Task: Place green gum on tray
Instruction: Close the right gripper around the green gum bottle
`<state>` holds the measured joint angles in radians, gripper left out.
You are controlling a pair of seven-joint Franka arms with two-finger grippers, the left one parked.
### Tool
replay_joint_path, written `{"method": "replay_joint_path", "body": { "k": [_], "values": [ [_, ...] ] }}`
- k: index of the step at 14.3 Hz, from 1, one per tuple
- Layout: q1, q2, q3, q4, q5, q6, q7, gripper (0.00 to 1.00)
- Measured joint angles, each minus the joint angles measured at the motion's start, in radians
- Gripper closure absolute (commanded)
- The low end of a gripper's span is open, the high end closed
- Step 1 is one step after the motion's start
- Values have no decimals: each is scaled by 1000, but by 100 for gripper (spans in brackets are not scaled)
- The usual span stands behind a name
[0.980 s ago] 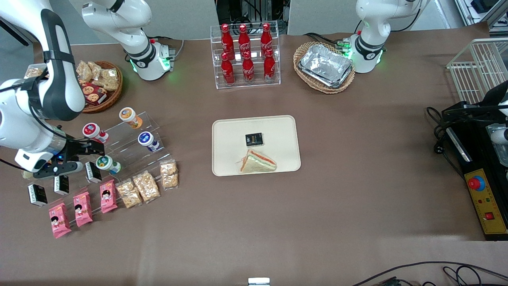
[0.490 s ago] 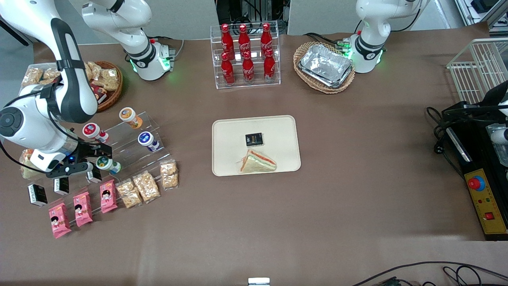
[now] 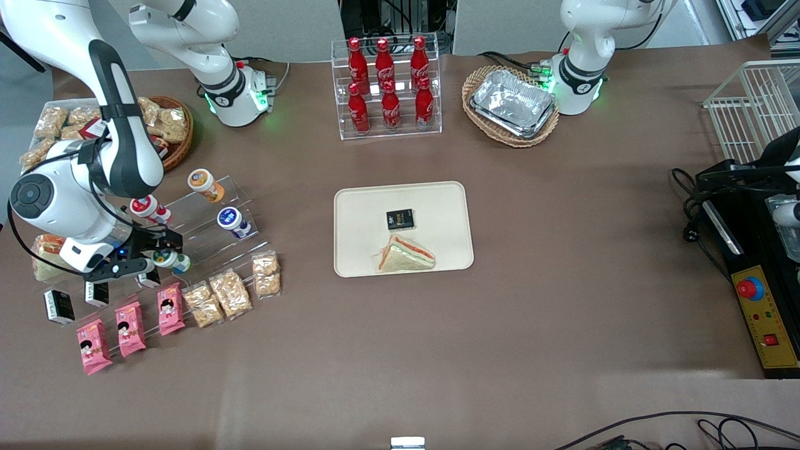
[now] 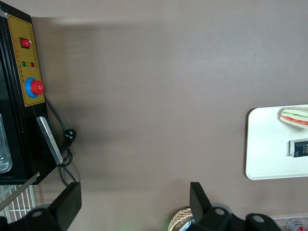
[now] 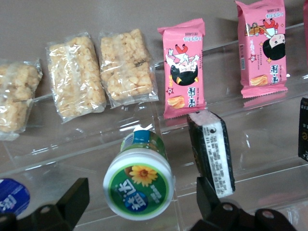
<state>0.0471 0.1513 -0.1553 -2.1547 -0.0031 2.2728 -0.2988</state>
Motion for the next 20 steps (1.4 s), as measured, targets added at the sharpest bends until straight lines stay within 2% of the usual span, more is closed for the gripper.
{"method": "replay_joint_path", "body": {
  "k": [15, 17, 18, 20],
  "values": [
    [0, 30, 1, -12, 0, 41, 4, 4],
    [0, 30, 1, -12, 0, 42, 6, 8],
    [0, 30, 1, -12, 0, 42, 7, 14],
    [0, 30, 2, -12, 0, 43, 7, 20]
  ]
}}
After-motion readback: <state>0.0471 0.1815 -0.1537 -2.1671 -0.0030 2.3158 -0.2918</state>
